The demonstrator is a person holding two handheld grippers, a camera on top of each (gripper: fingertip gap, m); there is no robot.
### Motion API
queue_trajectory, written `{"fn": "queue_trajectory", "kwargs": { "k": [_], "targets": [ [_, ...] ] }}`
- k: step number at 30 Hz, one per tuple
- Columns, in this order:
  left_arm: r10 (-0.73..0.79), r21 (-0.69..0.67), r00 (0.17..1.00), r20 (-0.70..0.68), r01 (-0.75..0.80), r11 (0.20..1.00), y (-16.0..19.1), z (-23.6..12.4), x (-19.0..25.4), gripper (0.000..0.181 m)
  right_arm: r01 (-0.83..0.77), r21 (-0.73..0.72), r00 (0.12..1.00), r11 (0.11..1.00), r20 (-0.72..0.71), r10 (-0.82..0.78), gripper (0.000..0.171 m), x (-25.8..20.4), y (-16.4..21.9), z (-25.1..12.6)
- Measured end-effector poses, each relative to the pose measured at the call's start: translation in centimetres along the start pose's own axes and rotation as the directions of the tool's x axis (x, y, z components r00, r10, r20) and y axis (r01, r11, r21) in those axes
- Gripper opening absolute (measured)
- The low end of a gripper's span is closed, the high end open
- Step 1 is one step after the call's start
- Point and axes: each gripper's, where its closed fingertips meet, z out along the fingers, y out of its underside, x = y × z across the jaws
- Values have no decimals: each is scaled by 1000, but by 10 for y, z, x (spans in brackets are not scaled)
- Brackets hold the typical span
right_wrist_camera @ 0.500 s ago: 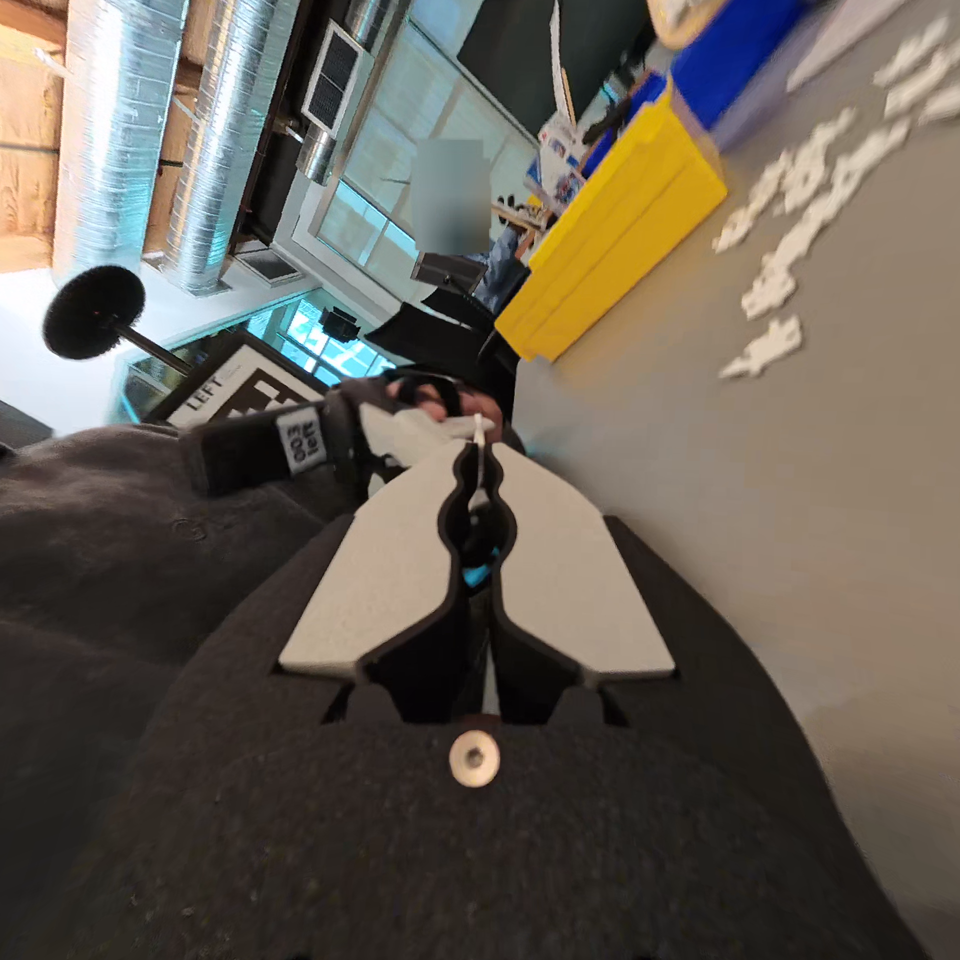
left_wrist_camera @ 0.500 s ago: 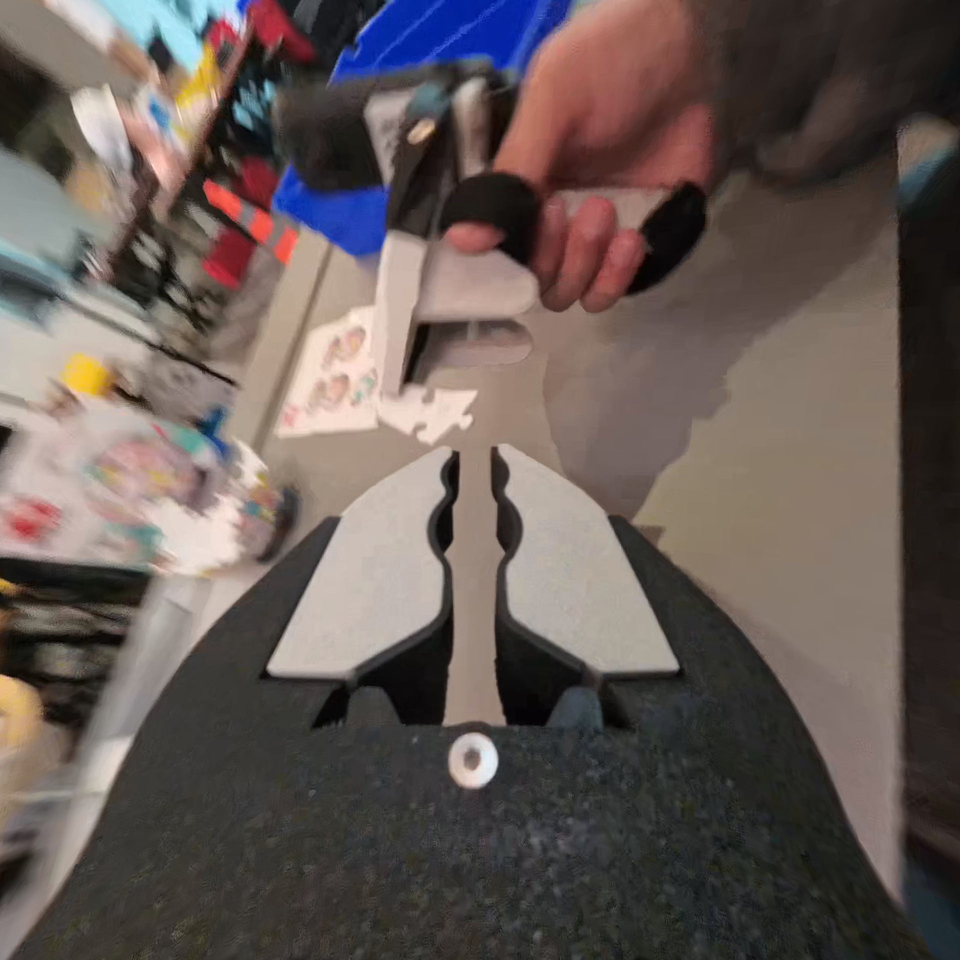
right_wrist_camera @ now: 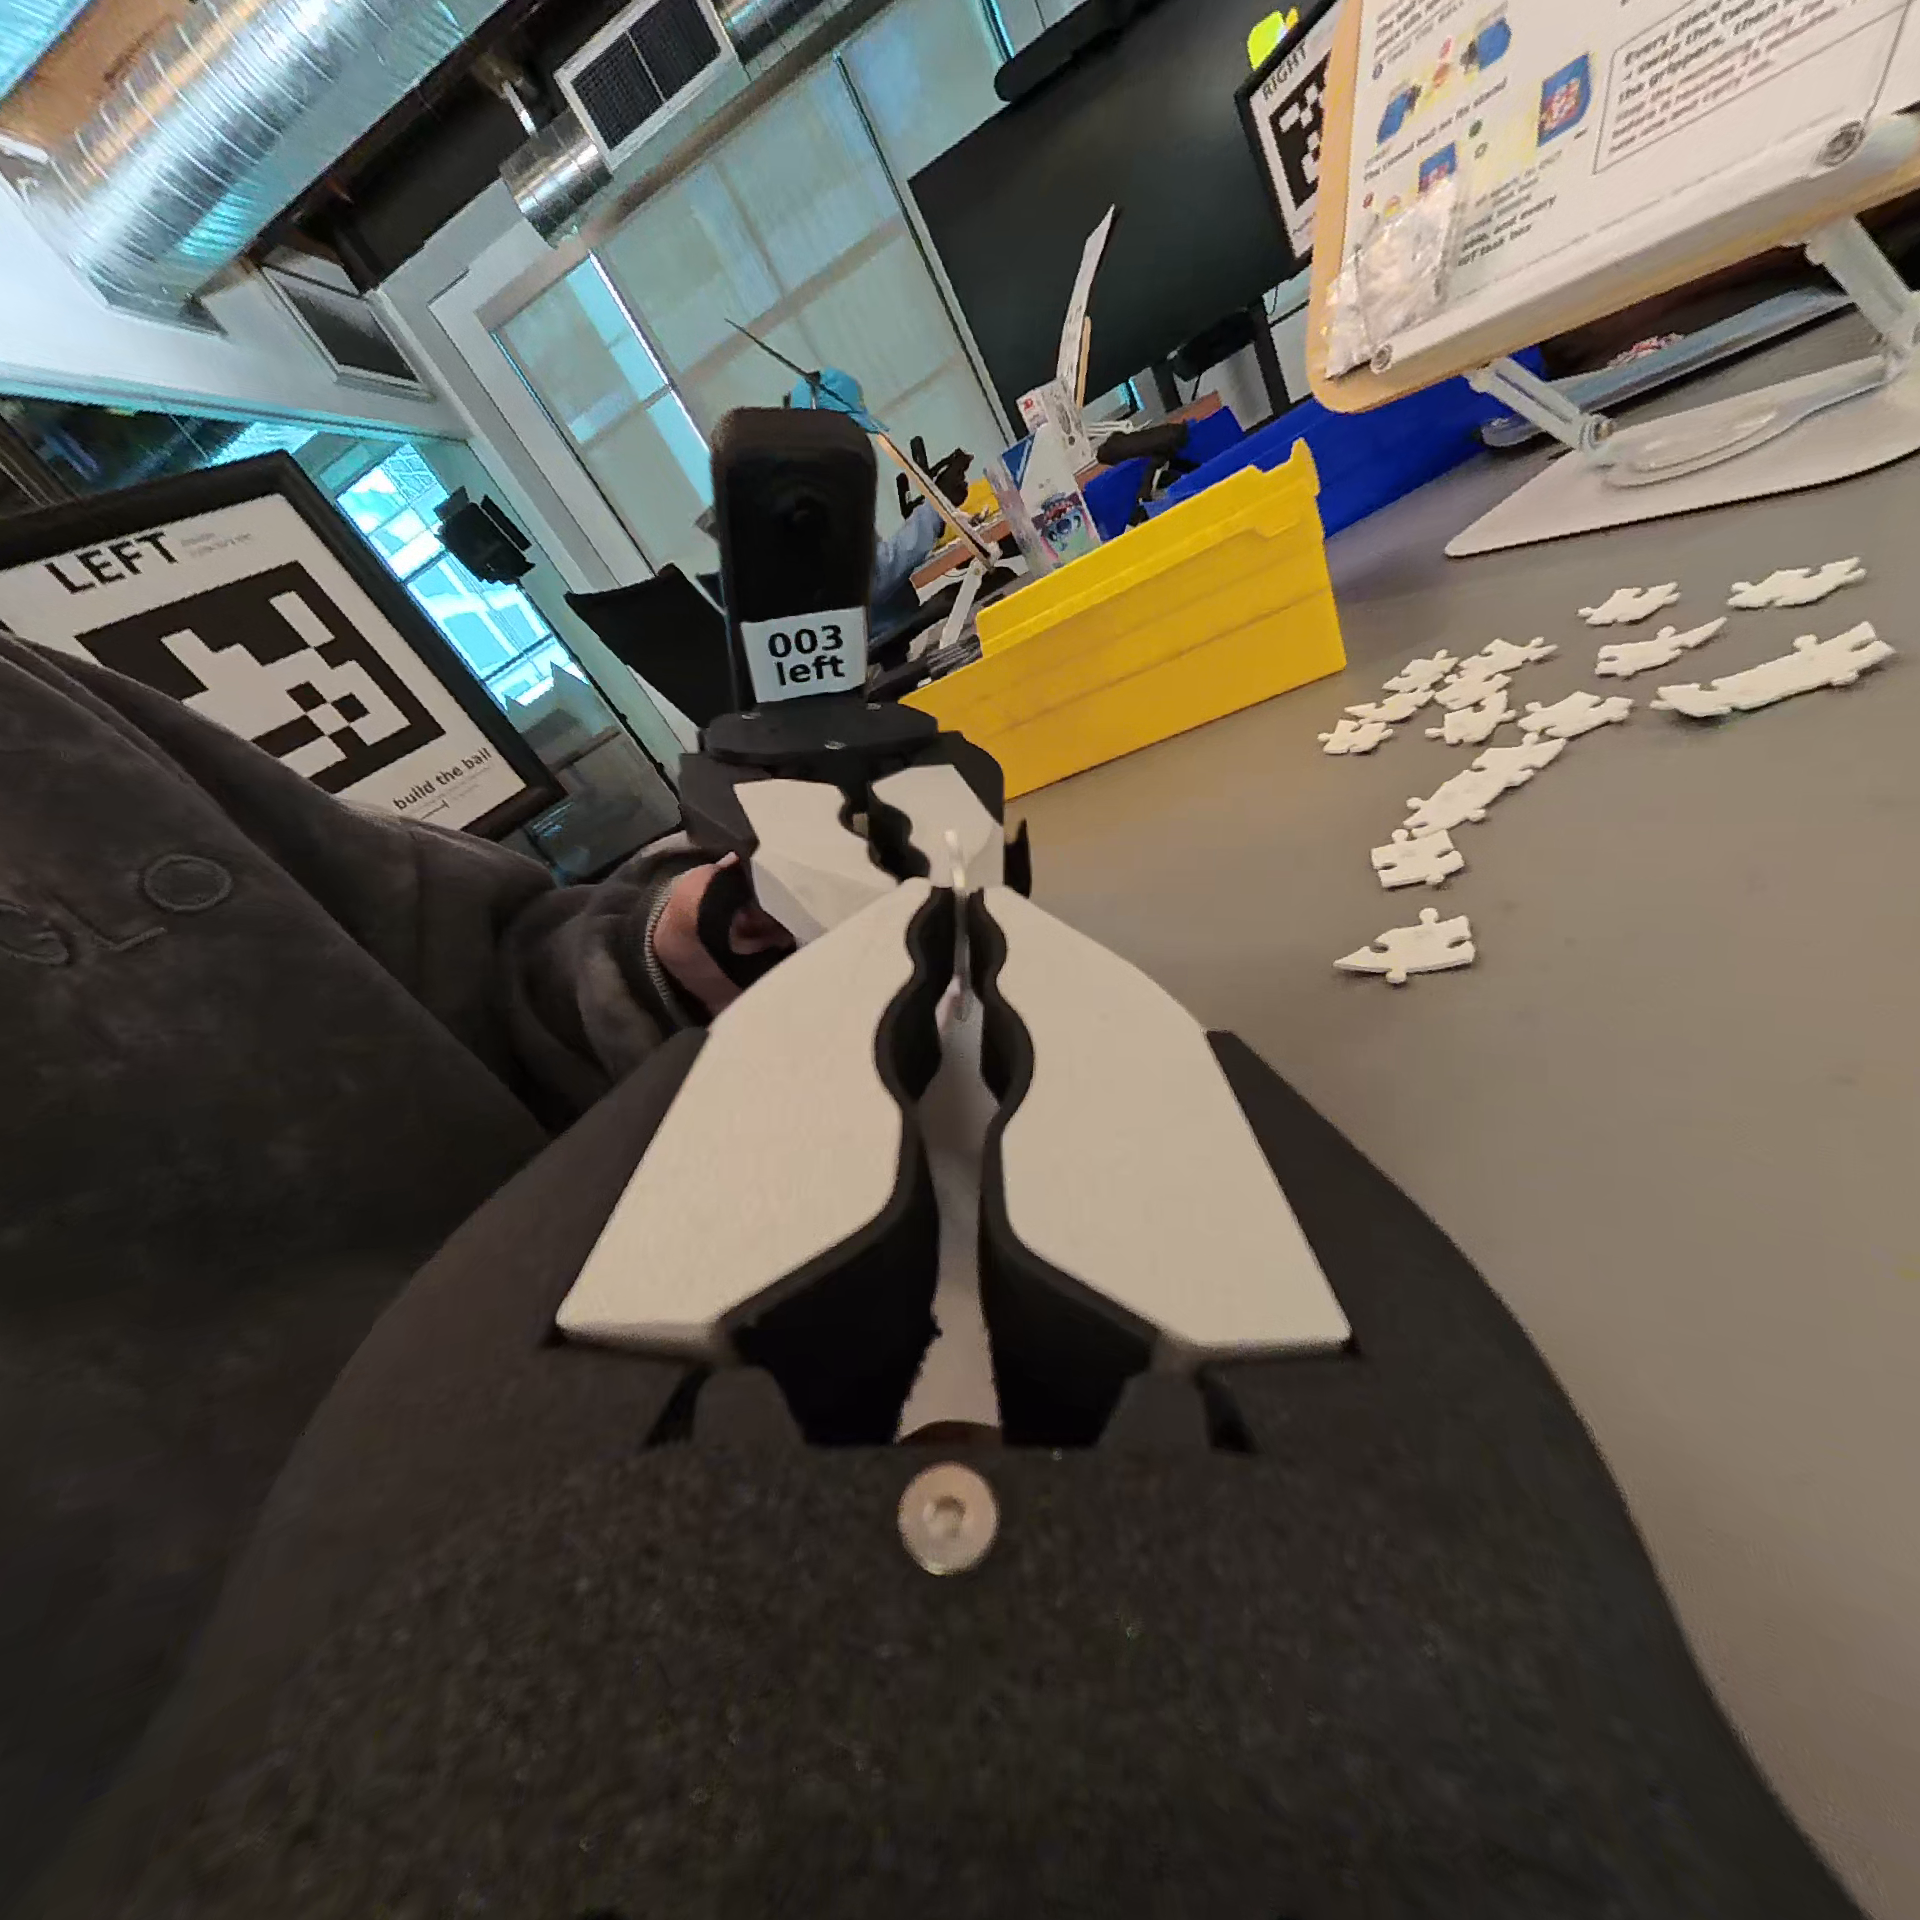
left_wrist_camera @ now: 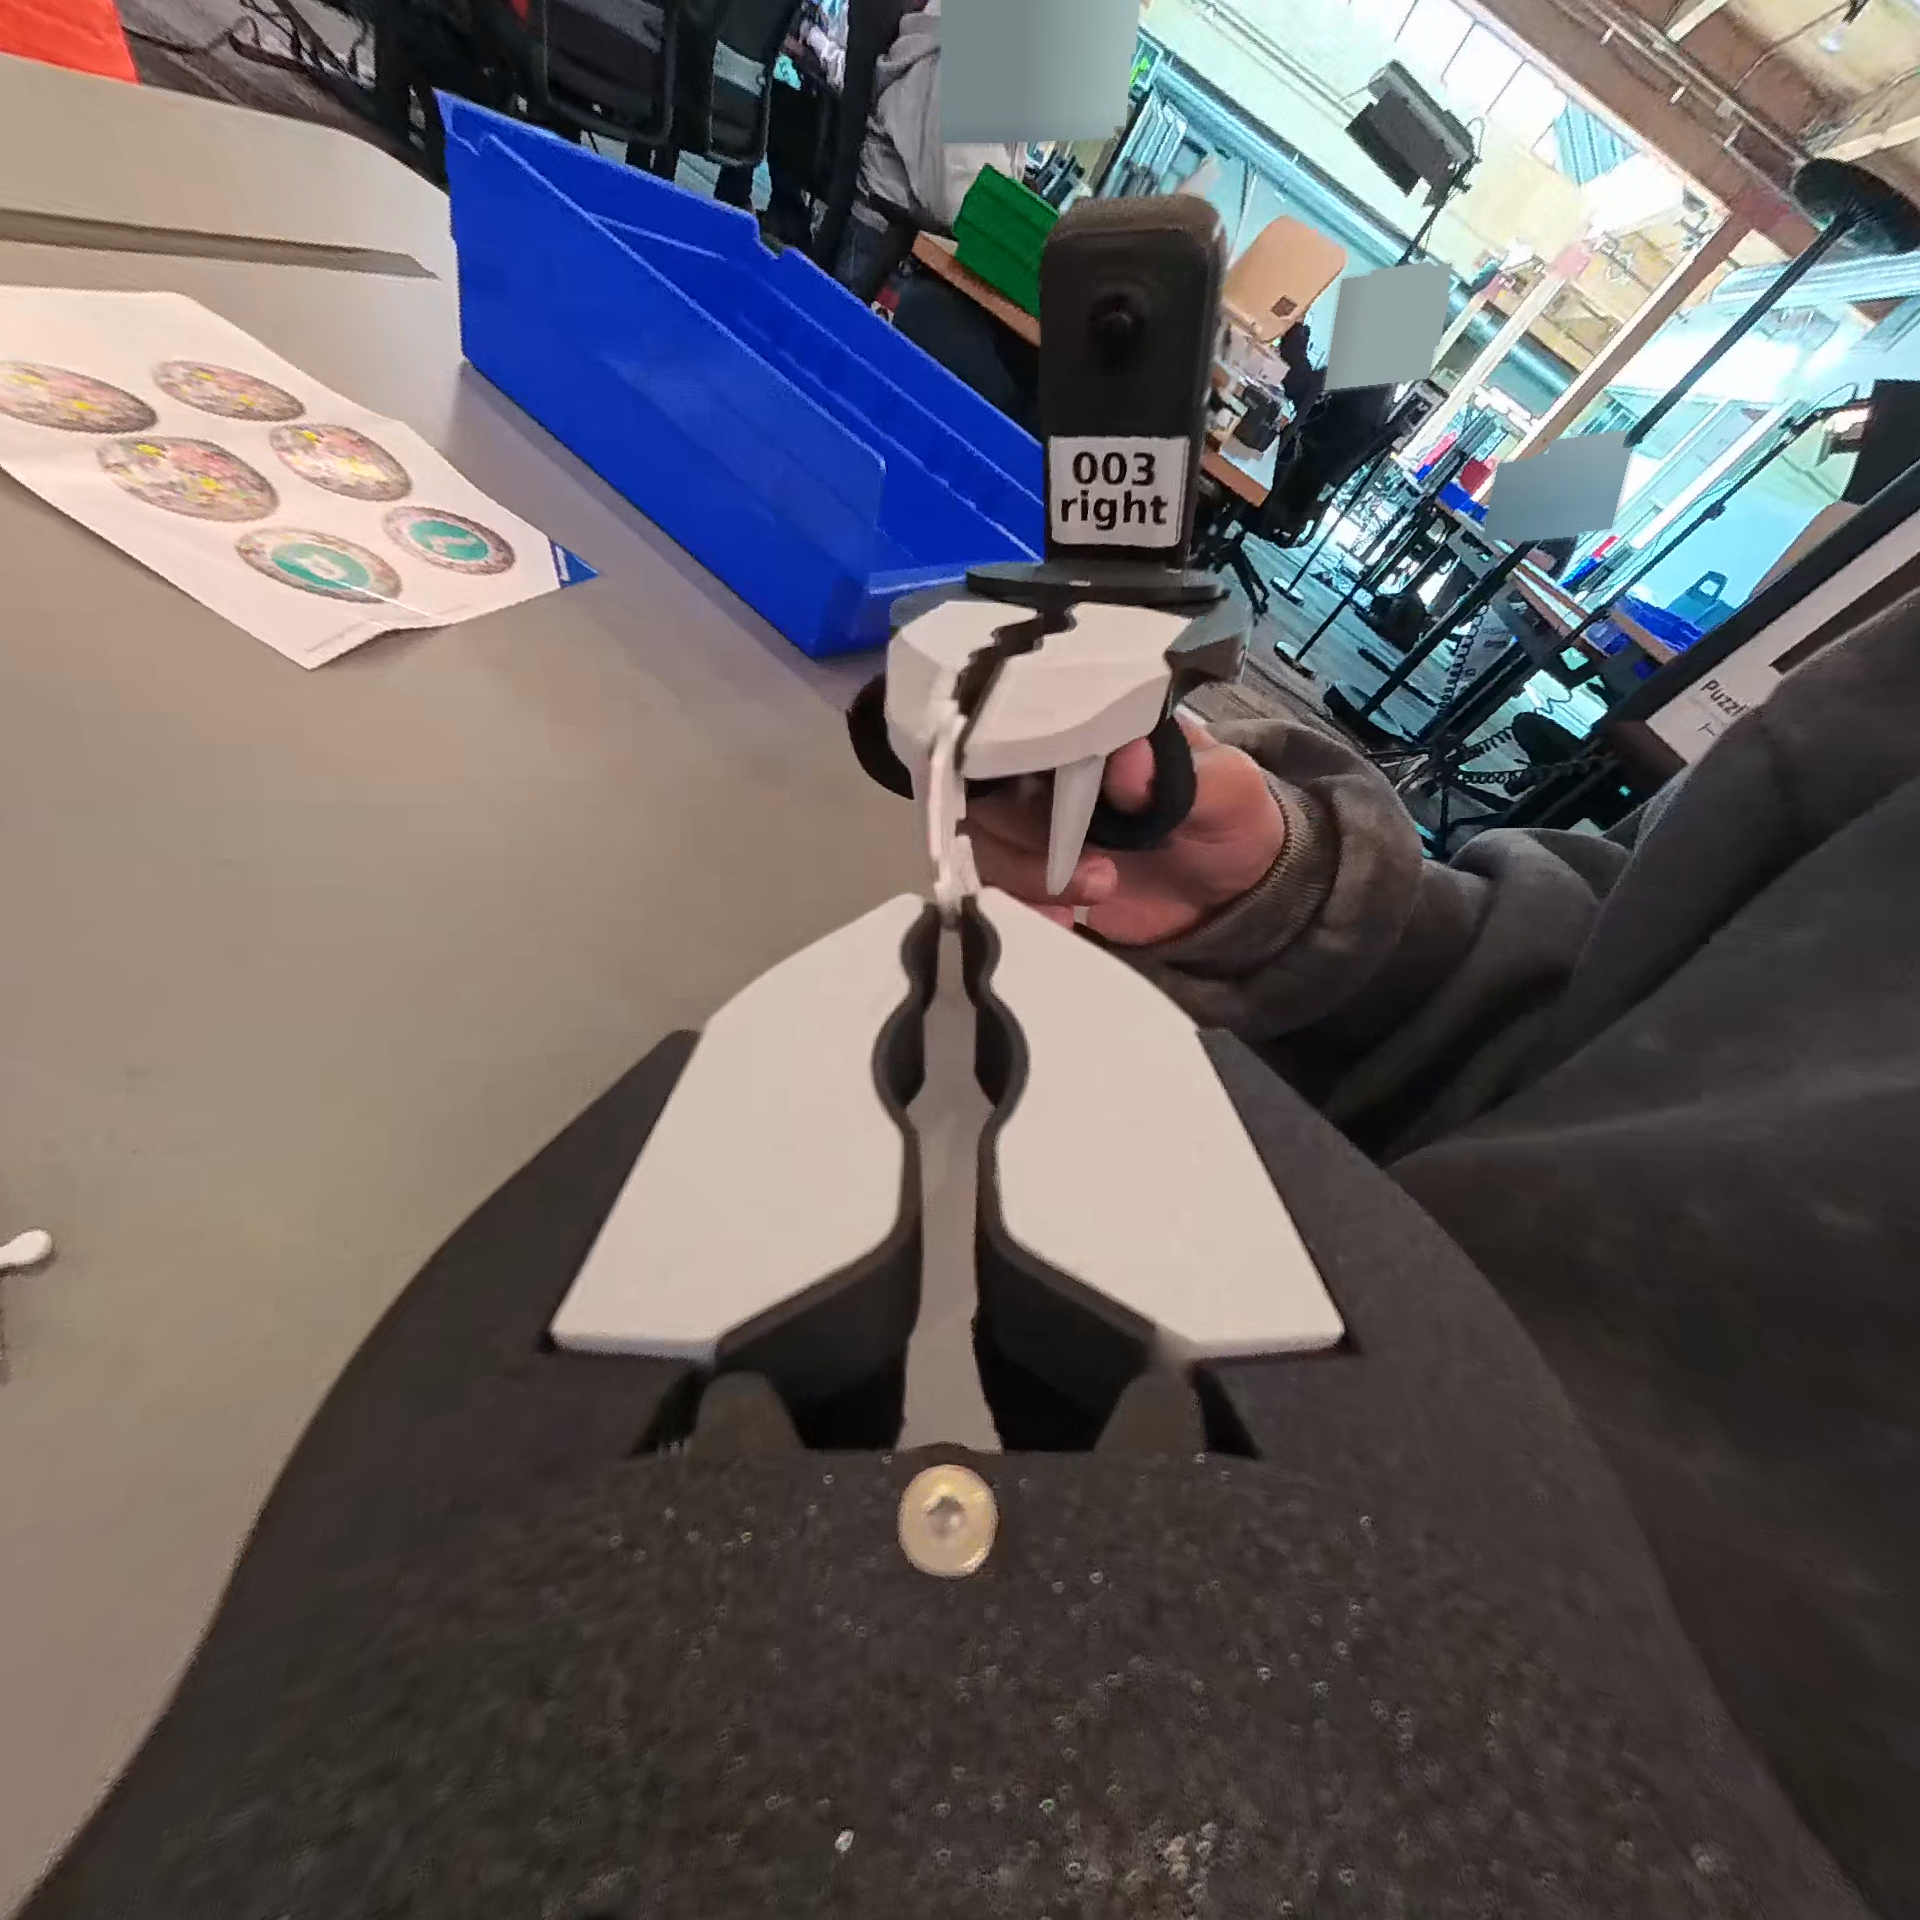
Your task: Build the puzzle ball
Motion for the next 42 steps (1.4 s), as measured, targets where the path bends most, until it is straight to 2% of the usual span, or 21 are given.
{"fn": "queue_trajectory", "kwargs": {
  "k": [18,22,24,26,29,33,35,37,39,42],
  "targets": [
    [4,-69,1000,26,-2,998,9,-11,-11,2,75,-118,994,990,-67,-83,2,9,14,5],
    [83,-38,994,76,-80,996,-10,-16,-20,7,166,-76,981,983,-87,-172,2,17,-10,8],
    [157,-45,977,142,-152,987,-33,-22,-37,30,240,-34,957,970,-161,-242,2,36,-46,1],
    [227,-38,953,200,-224,974,-65,-29,-55,38,292,66,937,954,-221,-271,2,58,-95,-10],
    [333,-76,903,273,-325,943,-119,-35,-90,58,415,92,868,905,-338,-364,2,106,-158,-22],
    [495,-294,801,337,-410,864,-171,-34,-163,56,490,32,811,871,-385,-441,2,178,-211,-20],
    [520,-331,775,360,-414,848,-194,-29,-203,56,498,-11,810,867,-351,-470,2,215,-223,-11],
    [491,-352,802,339,-376,857,-207,-18,-242,53,495,-54,814,867,-321,-484,2,256,-225,-2],
    [458,-378,843,282,-341,861,-209,-3,-276,52,443,-122,845,888,-274,-459,2,293,-209,8],
    [443,-425,878,183,-335,841,-203,21,-309,52,436,-109,866,893,-218,-449,2,315,-184,17]
  ]
}}
